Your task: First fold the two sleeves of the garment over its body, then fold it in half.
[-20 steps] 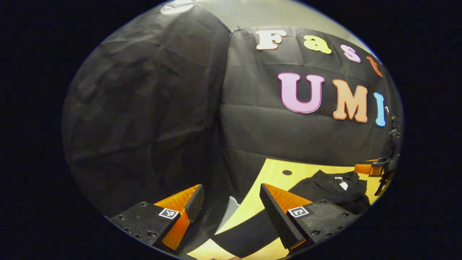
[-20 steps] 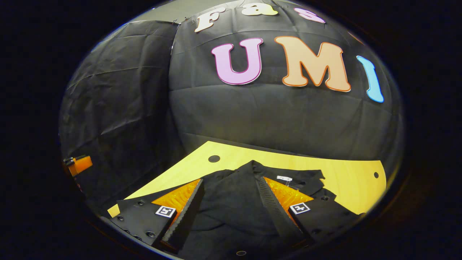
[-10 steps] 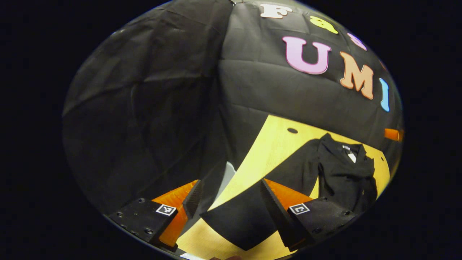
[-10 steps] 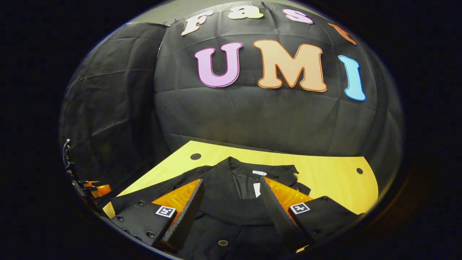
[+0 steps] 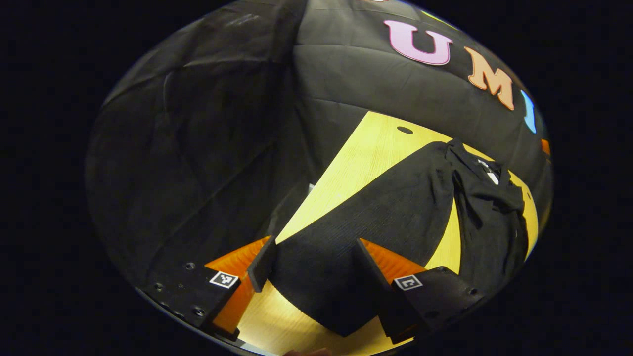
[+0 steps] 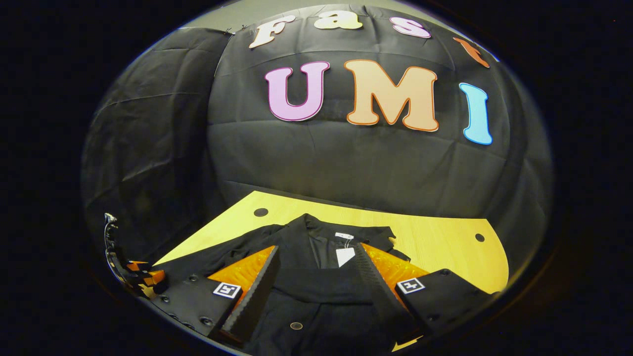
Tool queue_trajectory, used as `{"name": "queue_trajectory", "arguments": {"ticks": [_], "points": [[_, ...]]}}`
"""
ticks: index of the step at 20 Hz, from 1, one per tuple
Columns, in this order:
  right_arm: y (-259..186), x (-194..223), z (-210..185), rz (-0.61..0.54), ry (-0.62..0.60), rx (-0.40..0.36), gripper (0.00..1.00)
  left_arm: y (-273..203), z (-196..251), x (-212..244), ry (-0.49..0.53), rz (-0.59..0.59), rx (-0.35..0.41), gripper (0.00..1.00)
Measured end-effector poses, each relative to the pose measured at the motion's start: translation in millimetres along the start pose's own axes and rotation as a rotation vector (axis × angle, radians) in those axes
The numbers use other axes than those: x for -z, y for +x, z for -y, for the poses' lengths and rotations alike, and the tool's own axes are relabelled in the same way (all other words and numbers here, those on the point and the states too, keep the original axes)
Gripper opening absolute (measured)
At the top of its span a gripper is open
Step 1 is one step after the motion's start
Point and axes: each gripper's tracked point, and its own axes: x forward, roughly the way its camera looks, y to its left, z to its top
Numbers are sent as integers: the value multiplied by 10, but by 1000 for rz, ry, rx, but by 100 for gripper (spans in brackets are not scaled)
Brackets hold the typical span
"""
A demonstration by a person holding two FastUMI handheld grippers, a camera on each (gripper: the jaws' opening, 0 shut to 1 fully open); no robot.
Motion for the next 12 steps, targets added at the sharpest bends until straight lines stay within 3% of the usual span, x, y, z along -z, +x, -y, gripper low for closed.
{"name": "queue_trajectory", "arguments": {"ticks": [1, 2, 3, 6, 9, 12], "points": [[-15, 0, 5, -1, -2, 1, 95, -12, 0, 22, 11, -10, -7, 95], [-17, 11, 20, -2, -4, 3, 98, -18, 11, -4, 22, 6, -7, 94], [-29, 13, 29, -3, -6, 3, 99, -29, 34, -6, 25, 5, -2, 84], [-67, 28, 43, -5, -17, -4, 98, -40, 106, -25, 23, 14, -1, 40], [-111, 49, 103, 0, -25, -1, 100, -26, 151, -55, 5, 22, -2, 5], [-170, 65, 181, 9, -23, 6, 98, -92, 222, -95, -59, -21, 5, 0]]}}
